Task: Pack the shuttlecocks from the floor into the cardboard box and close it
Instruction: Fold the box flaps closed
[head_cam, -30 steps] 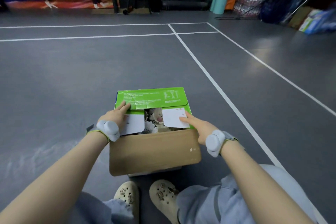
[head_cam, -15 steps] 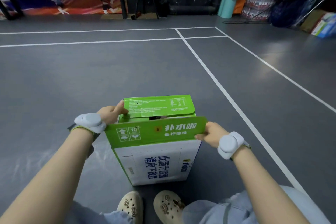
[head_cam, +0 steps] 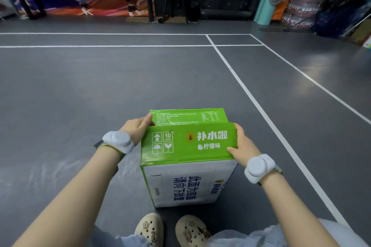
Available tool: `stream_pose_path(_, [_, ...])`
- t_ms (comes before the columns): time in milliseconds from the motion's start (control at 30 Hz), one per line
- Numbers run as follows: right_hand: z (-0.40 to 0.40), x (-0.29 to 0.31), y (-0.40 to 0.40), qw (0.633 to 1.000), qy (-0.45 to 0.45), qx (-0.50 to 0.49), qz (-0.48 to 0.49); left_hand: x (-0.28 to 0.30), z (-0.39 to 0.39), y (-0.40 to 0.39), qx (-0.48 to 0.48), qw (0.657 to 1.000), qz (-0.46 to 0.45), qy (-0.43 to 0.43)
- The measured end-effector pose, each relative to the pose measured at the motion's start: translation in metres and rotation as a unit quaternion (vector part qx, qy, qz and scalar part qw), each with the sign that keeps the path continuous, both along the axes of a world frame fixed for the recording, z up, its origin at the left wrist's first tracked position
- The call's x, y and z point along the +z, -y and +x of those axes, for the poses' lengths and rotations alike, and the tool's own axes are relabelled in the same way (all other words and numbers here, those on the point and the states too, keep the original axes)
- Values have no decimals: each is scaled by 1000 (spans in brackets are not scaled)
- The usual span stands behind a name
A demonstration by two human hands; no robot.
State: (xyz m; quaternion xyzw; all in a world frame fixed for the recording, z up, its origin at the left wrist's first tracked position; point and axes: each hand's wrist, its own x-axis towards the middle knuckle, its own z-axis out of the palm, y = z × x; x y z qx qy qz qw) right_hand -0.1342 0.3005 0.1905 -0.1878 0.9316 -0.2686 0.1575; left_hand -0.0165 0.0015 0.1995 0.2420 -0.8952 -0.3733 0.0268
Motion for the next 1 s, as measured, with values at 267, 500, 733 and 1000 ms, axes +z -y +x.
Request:
stream_pose_path(267, [-19,-19,45,997,-4,-26,68,-22,-8,-16,-31,980,-193,35])
stream_pose_path(500, [-41,-31,65,988,-52,-81,120,-38,-22,-33,113,988,-103,-17])
stream_pose_path(733, [-41,-36,61,986,-85,-71,125,-44,-37,-32,140,990,15,27])
stream_pose_path(1000, [-44,-36,63,989,-72,-71,104,-46,-44,-33,134,987,-47,73])
